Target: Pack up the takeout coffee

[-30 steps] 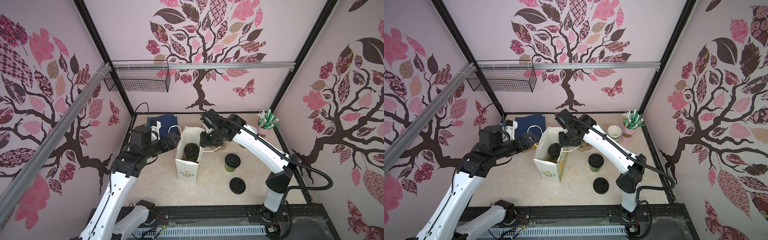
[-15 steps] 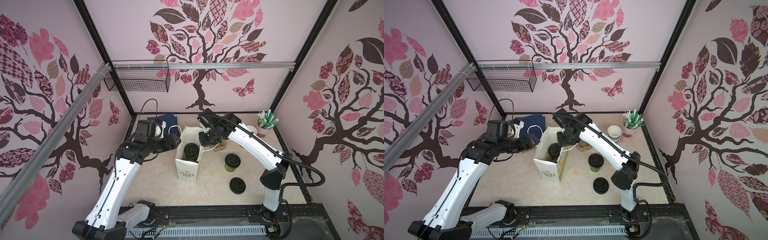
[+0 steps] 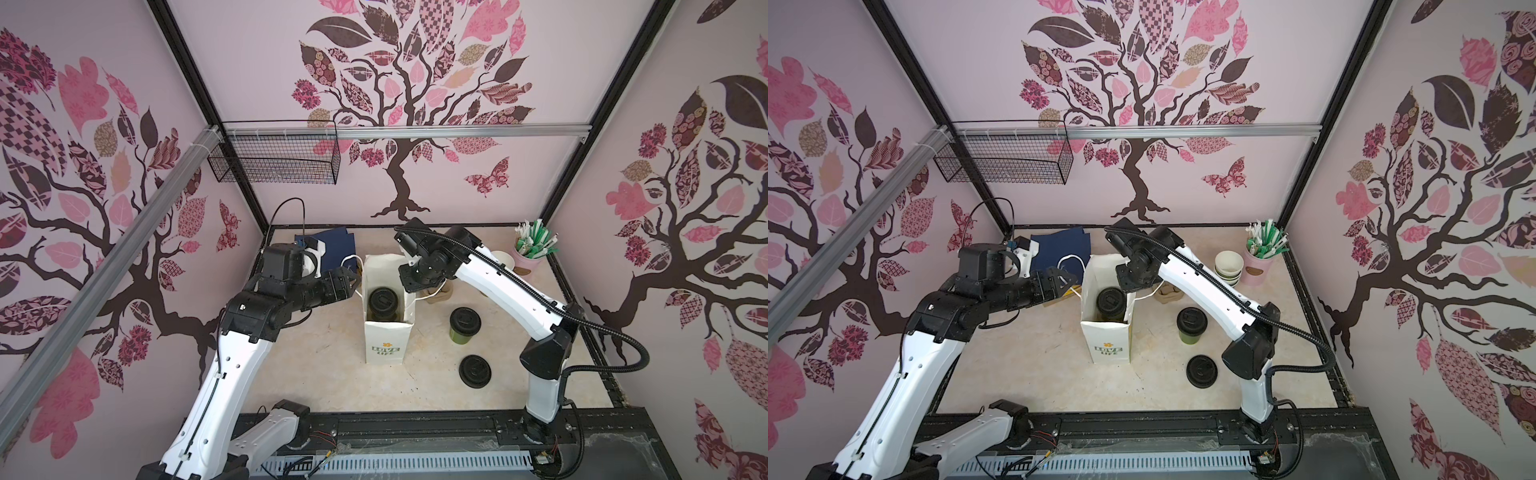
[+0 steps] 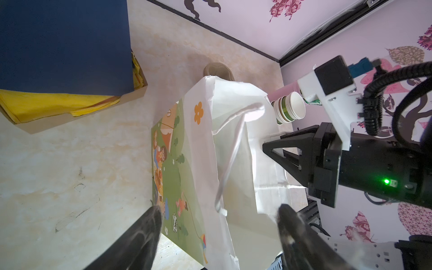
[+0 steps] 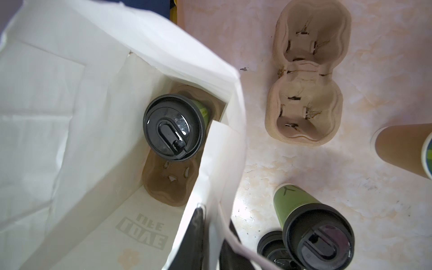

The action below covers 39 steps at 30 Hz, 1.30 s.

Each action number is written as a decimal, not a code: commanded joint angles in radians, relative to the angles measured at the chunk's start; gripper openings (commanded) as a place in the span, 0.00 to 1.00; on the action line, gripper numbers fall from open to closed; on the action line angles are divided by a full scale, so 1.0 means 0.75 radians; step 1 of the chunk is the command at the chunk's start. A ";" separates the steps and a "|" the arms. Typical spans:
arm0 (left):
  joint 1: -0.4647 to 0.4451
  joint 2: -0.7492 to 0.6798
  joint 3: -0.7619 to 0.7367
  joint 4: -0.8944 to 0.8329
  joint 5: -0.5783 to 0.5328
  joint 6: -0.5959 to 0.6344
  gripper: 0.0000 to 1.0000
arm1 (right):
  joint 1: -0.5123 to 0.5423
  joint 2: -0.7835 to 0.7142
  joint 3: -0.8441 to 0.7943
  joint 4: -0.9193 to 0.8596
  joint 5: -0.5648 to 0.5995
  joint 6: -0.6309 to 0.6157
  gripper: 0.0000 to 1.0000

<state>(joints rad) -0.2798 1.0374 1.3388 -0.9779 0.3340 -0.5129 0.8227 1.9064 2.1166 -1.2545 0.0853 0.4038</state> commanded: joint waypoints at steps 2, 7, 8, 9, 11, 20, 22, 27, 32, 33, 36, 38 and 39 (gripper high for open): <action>0.007 -0.018 -0.020 0.038 -0.035 -0.031 0.83 | -0.011 0.000 0.010 0.007 0.026 -0.048 0.36; 0.011 -0.036 -0.012 0.084 -0.037 -0.098 0.84 | -0.012 -0.009 0.129 -0.026 -0.021 -0.019 0.65; 0.013 -0.042 -0.017 0.092 -0.045 -0.109 0.84 | -0.012 -0.015 0.152 -0.031 -0.023 -0.016 0.69; 0.013 -0.053 -0.024 0.106 -0.047 -0.116 0.84 | -0.011 -0.025 0.178 -0.032 -0.028 -0.011 0.74; 0.017 -0.074 -0.033 0.125 -0.066 -0.133 0.86 | -0.012 -0.045 0.226 -0.029 -0.045 -0.012 0.79; 0.021 -0.127 -0.086 0.190 -0.067 -0.183 0.89 | -0.011 -0.181 0.336 -0.089 0.015 0.045 0.81; 0.021 -0.133 -0.116 0.210 -0.025 -0.192 0.88 | -0.011 -0.252 0.144 -0.003 -0.023 0.082 0.79; 0.021 -0.121 -0.186 0.254 0.139 -0.267 0.88 | -0.011 -0.375 -0.197 0.187 -0.040 0.183 0.75; 0.019 -0.152 -0.212 0.306 0.208 -0.329 0.87 | -0.013 -0.320 0.011 0.078 -0.097 0.159 0.73; 0.019 -0.154 -0.208 0.306 0.222 -0.336 0.86 | -0.011 -0.298 0.067 0.031 -0.099 0.147 0.74; -0.018 -0.159 -0.198 0.309 0.237 -0.354 0.86 | -0.012 -0.237 0.355 -0.119 -0.068 0.100 0.74; -0.097 -0.157 -0.181 0.322 0.197 -0.360 0.86 | -0.013 -0.219 0.477 -0.222 0.054 0.078 0.74; -0.156 -0.152 -0.168 0.330 0.169 -0.355 0.86 | -0.014 -0.229 0.497 -0.278 0.161 0.079 0.75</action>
<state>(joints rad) -0.3290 0.9272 1.2072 -0.7723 0.4686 -0.7670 0.8162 1.7241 2.4016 -1.2861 0.0620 0.4740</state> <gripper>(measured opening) 0.861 0.745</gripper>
